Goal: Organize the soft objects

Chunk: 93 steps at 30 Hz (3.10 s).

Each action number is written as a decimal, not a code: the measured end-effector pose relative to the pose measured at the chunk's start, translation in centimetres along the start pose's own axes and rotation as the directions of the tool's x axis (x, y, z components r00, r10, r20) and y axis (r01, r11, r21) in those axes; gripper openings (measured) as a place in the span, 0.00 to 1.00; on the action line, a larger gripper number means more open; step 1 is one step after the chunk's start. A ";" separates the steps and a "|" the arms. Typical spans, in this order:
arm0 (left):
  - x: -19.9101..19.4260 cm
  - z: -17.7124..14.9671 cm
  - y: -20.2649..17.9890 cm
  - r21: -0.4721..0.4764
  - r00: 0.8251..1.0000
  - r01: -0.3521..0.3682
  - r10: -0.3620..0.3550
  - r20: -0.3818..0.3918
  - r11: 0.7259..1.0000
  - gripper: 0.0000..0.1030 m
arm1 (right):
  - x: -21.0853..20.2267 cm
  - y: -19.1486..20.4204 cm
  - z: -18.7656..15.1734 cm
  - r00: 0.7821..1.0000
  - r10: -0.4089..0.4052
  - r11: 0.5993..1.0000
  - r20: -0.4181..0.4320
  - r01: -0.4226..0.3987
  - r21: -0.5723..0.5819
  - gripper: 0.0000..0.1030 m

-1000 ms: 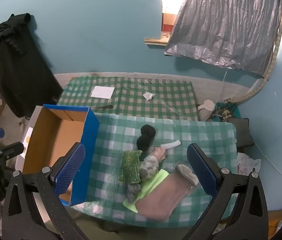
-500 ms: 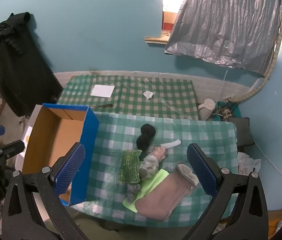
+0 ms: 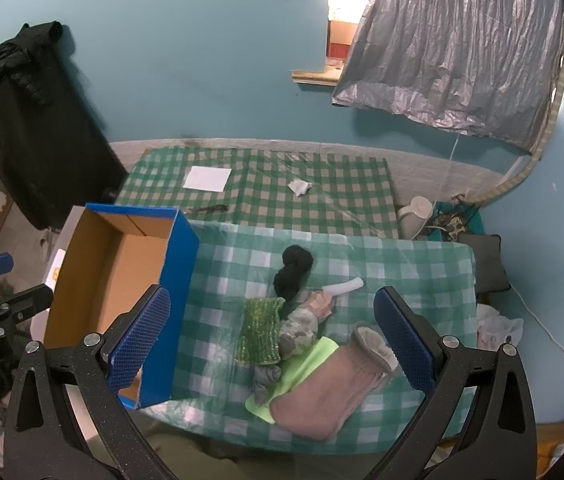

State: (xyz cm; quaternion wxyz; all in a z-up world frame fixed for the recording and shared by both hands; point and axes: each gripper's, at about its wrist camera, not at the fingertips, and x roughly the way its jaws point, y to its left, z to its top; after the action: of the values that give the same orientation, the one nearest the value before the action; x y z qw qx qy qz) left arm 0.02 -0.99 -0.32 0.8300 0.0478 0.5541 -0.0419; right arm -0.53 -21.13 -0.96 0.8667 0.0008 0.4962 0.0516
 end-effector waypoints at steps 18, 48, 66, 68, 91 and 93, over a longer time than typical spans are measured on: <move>-0.1 -0.2 -0.3 -0.004 1.000 0.004 -0.004 -0.006 1.000 0.79 | 0.1 -0.1 0.0 1.000 0.004 1.000 -0.005 -0.004 -0.001 0.98; -0.3 -0.2 -1.1 0.005 1.000 0.020 -0.020 -0.015 1.000 0.79 | 0.2 -0.2 -0.5 1.000 0.003 1.000 -0.013 -0.003 0.003 0.98; -0.1 -0.6 -1.8 0.007 0.999 0.031 -0.031 -0.014 1.000 0.79 | 0.2 -1.0 -1.0 1.000 0.003 1.000 -0.023 -0.003 0.011 0.98; 0.1 -0.6 -2.1 0.012 0.999 0.033 -0.032 -0.018 0.999 0.79 | 0.2 -1.4 -1.3 1.000 0.002 1.000 -0.027 -0.001 0.018 0.98; 4.8 0.7 -5.8 0.081 0.992 0.060 -0.051 -0.114 0.995 0.79 | 1.7 -10.6 -4.7 0.993 -0.012 0.994 -0.119 0.024 0.104 0.98; 5.3 0.7 -6.3 0.091 0.991 0.059 -0.047 -0.125 0.994 0.79 | 2.0 -11.2 -5.3 0.992 -0.004 0.993 -0.127 0.019 0.116 0.98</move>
State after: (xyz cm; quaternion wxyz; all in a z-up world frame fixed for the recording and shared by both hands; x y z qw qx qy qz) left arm 1.89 -7.38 -5.22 0.7898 0.0748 0.6024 -0.0873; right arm -3.05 -32.37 -5.98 0.8321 0.0454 0.5525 0.0175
